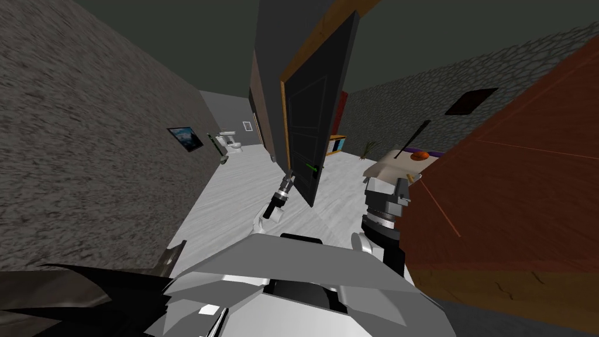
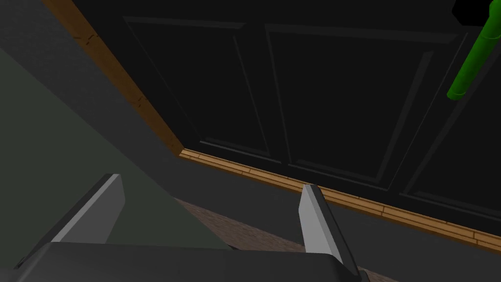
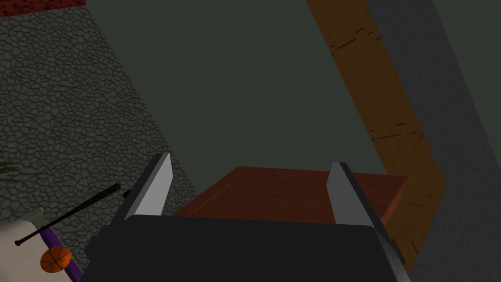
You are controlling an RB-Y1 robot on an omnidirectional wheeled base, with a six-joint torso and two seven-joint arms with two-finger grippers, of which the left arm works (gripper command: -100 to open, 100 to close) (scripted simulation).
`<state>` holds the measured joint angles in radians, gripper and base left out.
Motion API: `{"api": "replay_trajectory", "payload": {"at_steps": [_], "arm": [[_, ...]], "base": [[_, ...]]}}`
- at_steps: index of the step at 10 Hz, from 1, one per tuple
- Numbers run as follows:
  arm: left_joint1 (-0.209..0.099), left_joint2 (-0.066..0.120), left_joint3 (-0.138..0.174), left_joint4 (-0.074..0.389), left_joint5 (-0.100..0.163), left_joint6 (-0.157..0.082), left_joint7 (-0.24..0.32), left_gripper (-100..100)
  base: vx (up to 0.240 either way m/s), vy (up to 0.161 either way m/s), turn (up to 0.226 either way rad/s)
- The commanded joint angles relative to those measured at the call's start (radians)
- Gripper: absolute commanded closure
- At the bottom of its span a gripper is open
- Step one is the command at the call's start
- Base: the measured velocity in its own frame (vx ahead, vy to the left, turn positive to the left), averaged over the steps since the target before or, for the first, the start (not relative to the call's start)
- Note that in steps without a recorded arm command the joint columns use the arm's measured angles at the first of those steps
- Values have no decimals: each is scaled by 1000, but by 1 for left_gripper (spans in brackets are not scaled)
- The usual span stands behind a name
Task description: Push the door open
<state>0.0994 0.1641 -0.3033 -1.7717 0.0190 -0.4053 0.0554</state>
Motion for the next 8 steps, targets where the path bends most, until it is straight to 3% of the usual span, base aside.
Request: {"api": "replay_trajectory", "payload": {"at_steps": [1, 8], "arm": [[-25, 11, -32, 47, 8, 5, 16, -100], [-102, 38, -110, 182, 30, 16, 61, -100]], "base": [[100, 51, -111], [102, 57, -76]]}}
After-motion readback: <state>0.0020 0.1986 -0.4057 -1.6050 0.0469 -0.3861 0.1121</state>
